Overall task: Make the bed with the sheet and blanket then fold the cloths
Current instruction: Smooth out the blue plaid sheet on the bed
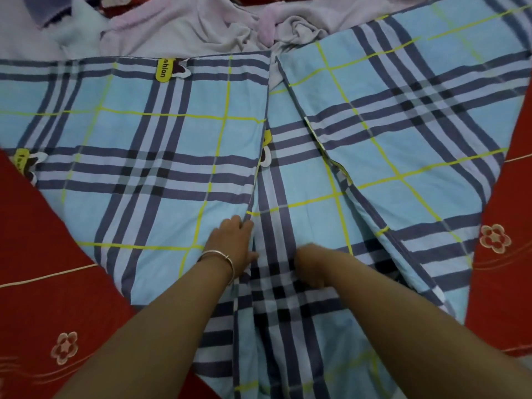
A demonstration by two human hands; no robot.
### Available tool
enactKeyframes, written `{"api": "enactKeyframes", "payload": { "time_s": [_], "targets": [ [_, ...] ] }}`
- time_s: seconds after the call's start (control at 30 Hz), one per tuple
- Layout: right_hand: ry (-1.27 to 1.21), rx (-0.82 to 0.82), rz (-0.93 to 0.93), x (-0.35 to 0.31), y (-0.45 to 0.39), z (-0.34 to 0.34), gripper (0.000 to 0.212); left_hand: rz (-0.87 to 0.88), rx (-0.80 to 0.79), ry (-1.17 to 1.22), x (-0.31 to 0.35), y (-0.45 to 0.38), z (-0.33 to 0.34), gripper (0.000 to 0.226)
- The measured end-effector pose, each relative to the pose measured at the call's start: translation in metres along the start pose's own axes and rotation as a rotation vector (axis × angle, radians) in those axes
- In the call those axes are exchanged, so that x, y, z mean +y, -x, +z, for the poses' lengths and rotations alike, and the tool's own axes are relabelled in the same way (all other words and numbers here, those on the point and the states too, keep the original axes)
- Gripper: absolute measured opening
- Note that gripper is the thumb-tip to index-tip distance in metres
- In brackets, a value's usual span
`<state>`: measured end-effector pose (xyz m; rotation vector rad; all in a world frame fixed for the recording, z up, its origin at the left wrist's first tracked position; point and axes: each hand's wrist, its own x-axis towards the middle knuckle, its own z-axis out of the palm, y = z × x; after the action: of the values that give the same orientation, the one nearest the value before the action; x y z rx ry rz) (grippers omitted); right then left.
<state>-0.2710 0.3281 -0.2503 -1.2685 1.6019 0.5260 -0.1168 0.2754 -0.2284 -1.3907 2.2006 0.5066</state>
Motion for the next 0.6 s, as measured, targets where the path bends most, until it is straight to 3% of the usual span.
{"api": "enactKeyframes", "payload": {
  "time_s": [0.07,0.17,0.23,0.3,0.4,0.6],
  "targets": [
    [-0.202,0.161,-0.045,-0.014,-0.007,-0.028,0.035,-0.142,0.055,0.002,-0.003,-0.002,-0.004,0.083],
    [-0.478,0.303,-0.082,-0.037,-0.035,-0.055,0.026,-0.245,-0.019,0.012,-0.009,-0.010,0.002,0.108],
    [-0.651,0.379,-0.130,-0.051,-0.051,-0.067,0.024,-0.248,-0.046,-0.022,-0.013,-0.017,0.010,0.106],
    [-0.801,0.420,-0.163,-0.072,-0.063,-0.078,0.036,-0.241,0.009,-0.029,-0.024,-0.024,0.013,0.104],
    [-1.011,0.450,-0.201,-0.093,-0.075,-0.095,0.046,-0.087,0.031,-0.076,-0.038,-0.028,0.002,0.097],
    [-1.068,0.580,-0.090,-0.133,-0.107,-0.128,0.058,0.058,-0.360,-0.208,-0.089,-0.023,-0.046,0.083]
  ]
}}
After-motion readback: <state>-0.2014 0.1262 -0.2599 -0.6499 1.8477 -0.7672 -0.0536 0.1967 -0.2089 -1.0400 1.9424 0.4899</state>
